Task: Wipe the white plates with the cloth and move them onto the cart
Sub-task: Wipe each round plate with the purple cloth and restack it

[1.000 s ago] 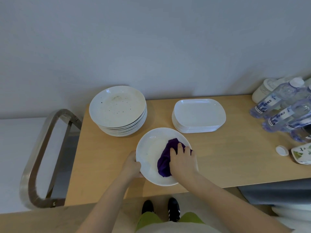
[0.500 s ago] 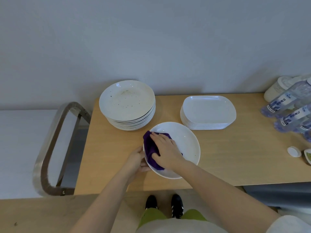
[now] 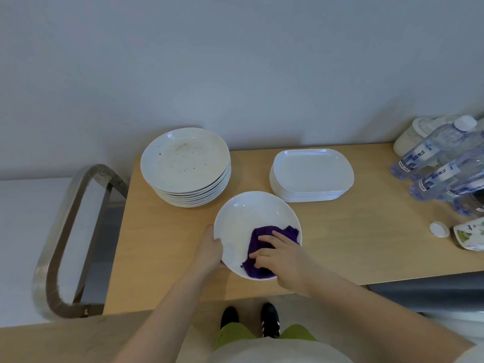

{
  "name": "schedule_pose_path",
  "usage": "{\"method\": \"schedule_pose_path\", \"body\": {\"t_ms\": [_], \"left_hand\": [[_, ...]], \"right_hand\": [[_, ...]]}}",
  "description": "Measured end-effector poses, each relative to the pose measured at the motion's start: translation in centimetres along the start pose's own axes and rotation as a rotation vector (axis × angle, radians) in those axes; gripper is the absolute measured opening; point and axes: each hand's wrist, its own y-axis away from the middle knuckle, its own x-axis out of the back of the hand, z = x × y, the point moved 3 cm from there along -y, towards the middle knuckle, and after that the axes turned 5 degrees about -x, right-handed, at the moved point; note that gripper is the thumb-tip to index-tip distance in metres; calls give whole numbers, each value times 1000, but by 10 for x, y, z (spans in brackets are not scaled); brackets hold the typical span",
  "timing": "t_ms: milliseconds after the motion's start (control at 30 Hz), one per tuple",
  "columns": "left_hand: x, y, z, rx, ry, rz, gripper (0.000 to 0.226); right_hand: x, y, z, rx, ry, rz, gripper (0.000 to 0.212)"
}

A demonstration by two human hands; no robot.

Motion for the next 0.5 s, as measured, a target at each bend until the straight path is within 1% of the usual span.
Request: {"method": "schedule_pose_path", "body": {"t_ms": [67, 100, 167, 233, 267, 300, 333, 367, 467, 500], "left_hand": [[-1, 0, 2, -24, -13, 6, 26], [-1, -1, 2, -26, -17, 7, 26], [2, -3, 0, -13, -25, 9, 34], [3, -4, -2, 7, -19, 22, 39], [3, -4, -3, 12, -17, 27, 39], [2, -4, -3, 16, -16, 31, 39], [2, -4, -4, 20, -22, 40, 39], [2, -5, -4, 21, -31, 51, 38], [1, -7, -5, 18, -29, 56, 34], [1, -7, -5, 21, -16, 54, 32]], "right_hand": [[3, 8, 11, -50, 35, 11, 45], [4, 10, 16, -91, 54, 2, 43], [10, 11, 21, -187, 80, -1, 39], [20, 12, 18, -267, 151, 116, 28], [23, 14, 16, -301, 190, 210, 22], [24, 14, 11, -332, 189, 313, 21], [22, 14, 6, -370, 173, 395, 27], [20, 13, 2, -428, 154, 421, 35], [1, 3, 0, -642, 98, 247, 70], [-4, -1, 3, -676, 88, 208, 76]]}}
